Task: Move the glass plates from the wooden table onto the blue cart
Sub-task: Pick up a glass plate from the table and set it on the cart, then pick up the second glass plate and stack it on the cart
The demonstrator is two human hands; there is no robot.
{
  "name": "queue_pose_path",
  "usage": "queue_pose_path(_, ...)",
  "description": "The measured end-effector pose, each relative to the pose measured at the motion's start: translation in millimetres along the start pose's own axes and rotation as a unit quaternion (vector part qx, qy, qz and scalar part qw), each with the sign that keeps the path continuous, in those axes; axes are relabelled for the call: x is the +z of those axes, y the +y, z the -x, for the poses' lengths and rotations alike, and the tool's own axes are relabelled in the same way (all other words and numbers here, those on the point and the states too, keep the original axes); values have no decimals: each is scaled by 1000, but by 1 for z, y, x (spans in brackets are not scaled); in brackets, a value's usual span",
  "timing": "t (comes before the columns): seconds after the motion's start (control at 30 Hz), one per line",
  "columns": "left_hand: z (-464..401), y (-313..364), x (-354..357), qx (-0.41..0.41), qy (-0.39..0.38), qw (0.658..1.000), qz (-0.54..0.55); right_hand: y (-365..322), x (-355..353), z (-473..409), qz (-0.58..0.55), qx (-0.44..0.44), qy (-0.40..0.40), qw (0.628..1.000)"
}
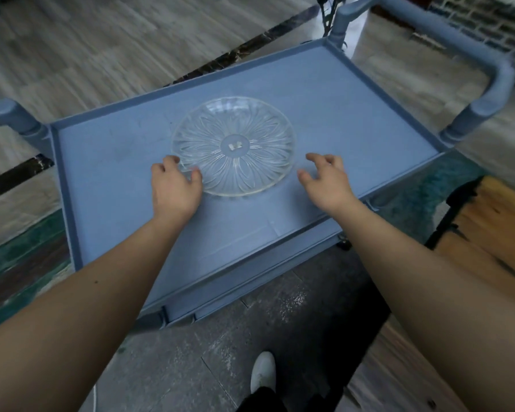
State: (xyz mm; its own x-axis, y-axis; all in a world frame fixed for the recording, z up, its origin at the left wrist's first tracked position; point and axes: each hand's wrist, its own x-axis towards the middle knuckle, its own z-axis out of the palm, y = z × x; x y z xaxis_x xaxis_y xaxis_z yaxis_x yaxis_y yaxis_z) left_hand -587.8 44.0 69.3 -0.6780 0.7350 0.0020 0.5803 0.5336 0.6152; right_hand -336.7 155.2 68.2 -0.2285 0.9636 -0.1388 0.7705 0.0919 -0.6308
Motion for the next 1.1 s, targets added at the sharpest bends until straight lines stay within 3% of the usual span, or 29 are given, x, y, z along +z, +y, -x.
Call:
queue_pose_path(0.1, -2, 11, 4, 44, -22, 998, -34, -5, -11, 8, 61, 4, -22, 998)
queue_pose_path(0.27, 35, 76, 18, 134, -92, 987, -1, 21, -69, 51, 79, 37, 33, 996)
queue_pose_path(0.5, 104, 152, 63, 240, -189, 951, -40, 93, -127, 115, 81, 91, 86, 989)
queue_pose_path(0.73, 197, 223, 122, 395, -274, 872, -88, 190, -179, 203, 66, 192, 127, 971)
queue_pose_path(1.1, 391, 304, 218, 523, -418, 728, -148, 349, -228, 369, 30, 376, 199, 904)
